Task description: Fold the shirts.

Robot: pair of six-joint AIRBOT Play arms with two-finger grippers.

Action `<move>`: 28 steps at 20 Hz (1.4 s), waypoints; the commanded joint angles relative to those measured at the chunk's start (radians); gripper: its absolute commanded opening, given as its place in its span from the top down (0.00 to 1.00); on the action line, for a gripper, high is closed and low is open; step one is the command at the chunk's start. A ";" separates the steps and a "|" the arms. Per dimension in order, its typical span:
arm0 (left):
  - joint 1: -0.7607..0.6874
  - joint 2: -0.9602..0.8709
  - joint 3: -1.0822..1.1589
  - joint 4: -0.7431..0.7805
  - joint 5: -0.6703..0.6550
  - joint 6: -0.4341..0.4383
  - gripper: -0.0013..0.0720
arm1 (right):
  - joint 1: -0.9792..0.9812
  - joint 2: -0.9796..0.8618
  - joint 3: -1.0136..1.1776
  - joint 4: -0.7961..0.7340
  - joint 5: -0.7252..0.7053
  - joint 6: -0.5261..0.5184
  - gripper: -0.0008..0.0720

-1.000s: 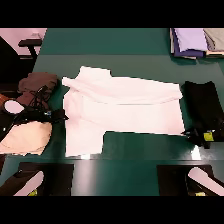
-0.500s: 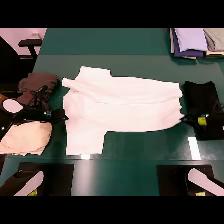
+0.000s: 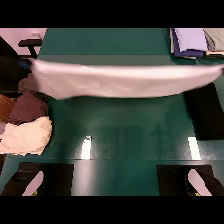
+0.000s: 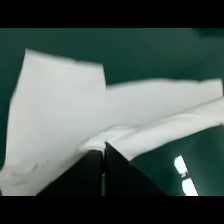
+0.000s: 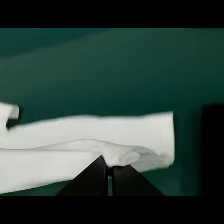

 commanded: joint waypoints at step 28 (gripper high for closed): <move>0.000 -0.772 0.116 0.029 0.058 -0.028 0.95 | 0.290 -0.719 0.294 -0.486 0.179 0.176 0.97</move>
